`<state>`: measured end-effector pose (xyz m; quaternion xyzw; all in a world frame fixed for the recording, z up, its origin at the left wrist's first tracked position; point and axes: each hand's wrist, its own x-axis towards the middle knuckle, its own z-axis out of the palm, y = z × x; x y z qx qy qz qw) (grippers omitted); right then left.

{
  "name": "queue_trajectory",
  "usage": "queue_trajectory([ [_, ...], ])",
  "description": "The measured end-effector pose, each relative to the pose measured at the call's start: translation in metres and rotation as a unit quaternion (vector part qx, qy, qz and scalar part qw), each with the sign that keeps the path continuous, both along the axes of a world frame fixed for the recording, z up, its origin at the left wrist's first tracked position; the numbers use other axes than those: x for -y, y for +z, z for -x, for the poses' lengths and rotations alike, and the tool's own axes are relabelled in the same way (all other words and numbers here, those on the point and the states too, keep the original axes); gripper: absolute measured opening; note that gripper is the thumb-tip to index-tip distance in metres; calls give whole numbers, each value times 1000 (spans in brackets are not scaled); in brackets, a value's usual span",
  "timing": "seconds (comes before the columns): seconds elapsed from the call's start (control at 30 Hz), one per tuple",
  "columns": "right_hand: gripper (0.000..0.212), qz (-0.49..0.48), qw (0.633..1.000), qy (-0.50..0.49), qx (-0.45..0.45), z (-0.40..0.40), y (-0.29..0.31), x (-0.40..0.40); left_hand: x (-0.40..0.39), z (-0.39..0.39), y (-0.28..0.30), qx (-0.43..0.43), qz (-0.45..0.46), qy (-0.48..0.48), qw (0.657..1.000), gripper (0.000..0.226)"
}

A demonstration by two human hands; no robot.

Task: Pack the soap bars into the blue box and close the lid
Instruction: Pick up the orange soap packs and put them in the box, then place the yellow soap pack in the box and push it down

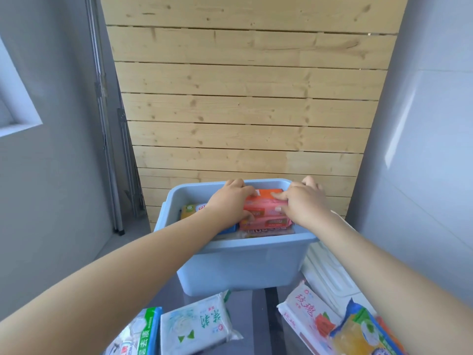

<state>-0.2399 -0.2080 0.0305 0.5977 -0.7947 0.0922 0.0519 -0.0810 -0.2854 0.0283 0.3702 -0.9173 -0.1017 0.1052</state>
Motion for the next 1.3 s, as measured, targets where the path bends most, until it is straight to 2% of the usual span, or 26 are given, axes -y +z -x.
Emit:
queue_trajectory([
  [0.1, 41, 4, 999, 5, 42, -1, 1, -5, -6, -3, 4, 14, -10, 3, 1000, 62],
  [0.2, 44, 32, 994, 24, 101, -1, 4, -21, -21, -12, 14, -75, -73, 31, 994, 57],
  [0.43, 30, 194, 958, 74, 199, -19, 7, -96, -101, -20, 35, -265, -69, -22, 961, 32],
  [0.53, 25, 231, 944, 69, 226, -19, 3, -140, -138, -18, 29, -302, -64, -58, 949, 25],
  [0.63, 22, 217, 947, 55, 231, -11, -8, -177, -164, -11, 11, -281, -64, -93, 953, 24],
  [0.77, 25, 121, 954, 10, 275, 4, -30, -213, -185, 8, -18, -212, -142, -98, 962, 28],
  [0.9, 41, -3, 952, -19, 307, 16, -50, -239, -199, 30, -48, -111, -258, -59, 958, 42],
  [0.97, 51, -44, 942, -9, 332, 20, -57, -248, -205, 37, -59, -89, -287, -45, 953, 45],
  [1.03, 64, -64, 942, -1, 329, 19, -62, -252, -207, 39, -66, -93, -290, -31, 952, 45],
  [1.17, 89, -55, 969, -4, 240, 13, -70, -253, -207, 45, -71, -111, -326, -14, 939, 48],
  [1.3, 87, -44, 975, 2, 217, 8, -76, -250, -206, 42, -70, -142, -362, 10, 921, 52],
])
